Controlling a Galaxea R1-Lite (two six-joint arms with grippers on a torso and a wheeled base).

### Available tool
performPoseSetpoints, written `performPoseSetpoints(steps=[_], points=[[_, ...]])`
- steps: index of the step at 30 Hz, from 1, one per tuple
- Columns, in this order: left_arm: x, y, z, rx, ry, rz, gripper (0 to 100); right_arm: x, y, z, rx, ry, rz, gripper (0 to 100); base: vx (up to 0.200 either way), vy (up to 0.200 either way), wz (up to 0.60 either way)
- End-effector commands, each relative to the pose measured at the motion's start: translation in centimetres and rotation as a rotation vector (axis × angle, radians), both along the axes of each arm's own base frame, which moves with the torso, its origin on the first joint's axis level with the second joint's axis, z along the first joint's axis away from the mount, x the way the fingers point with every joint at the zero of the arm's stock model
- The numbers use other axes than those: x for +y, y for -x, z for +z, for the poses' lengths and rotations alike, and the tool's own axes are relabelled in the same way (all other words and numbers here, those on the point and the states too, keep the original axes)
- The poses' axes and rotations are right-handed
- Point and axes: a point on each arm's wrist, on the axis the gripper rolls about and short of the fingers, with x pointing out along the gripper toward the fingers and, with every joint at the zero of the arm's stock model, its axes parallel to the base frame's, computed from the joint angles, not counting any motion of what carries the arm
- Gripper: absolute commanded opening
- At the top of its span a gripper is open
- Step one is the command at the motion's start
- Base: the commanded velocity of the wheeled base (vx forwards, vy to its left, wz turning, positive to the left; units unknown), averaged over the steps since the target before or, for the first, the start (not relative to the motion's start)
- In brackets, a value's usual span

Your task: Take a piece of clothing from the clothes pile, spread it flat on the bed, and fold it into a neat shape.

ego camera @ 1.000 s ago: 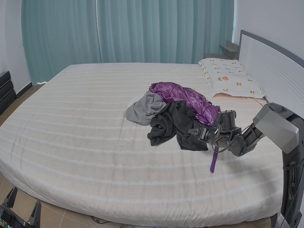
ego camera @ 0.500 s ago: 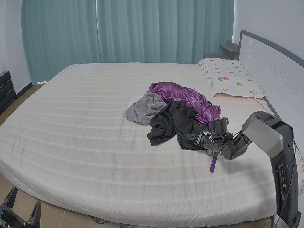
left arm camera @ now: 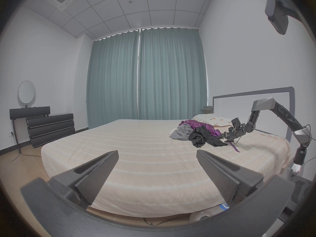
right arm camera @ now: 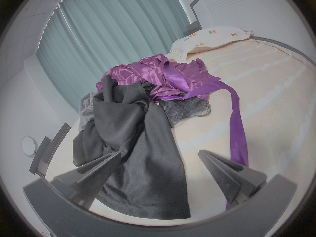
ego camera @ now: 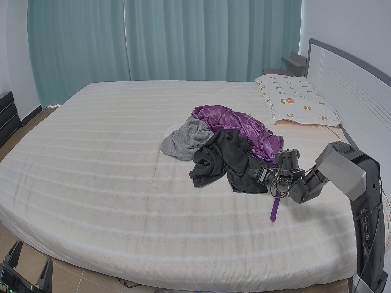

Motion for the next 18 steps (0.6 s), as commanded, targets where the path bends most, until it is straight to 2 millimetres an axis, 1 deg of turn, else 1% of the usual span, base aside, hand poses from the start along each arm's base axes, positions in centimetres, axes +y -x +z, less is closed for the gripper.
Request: performPoseSetpoints(steps=[1, 3, 8, 9, 13, 18], points=[[0.0, 0.0, -0.5, 0.000, 0.001, 0.000, 100, -0.1, 0.0, -1.4, 0.026, 0.006, 0.001, 100, 0.000, 0.000, 0.00], [0.0, 0.0, -0.5, 0.000, 0.001, 0.000, 100, 0.2, 0.0, -1.8, 0.031, 0.008, 0.006, 100, 0.000, 0.000, 0.00], [0.0, 0.0, -0.5, 0.000, -0.001, 0.000, 100, 1.0, 0.0, -1.6, 0.024, 0.003, 0.030, 100, 0.000, 0.000, 0.00], [0.0, 0.0, -0.5, 0.000, -0.001, 0.000, 100, 1.1, 0.0, -1.6, 0.025, 0.003, 0.033, 0, 0.000, 0.000, 0.00], [0.0, 0.0, -0.5, 0.000, -0.001, 0.000, 100, 1.6, 0.0, -1.4, 0.024, -0.008, 0.068, 0, 0.000, 0.000, 0.00], [0.0, 0.0, -0.5, 0.000, 0.001, 0.000, 100, 1.7, 0.1, -1.3, 0.024, -0.020, 0.086, 0, 0.000, 0.000, 0.00]])
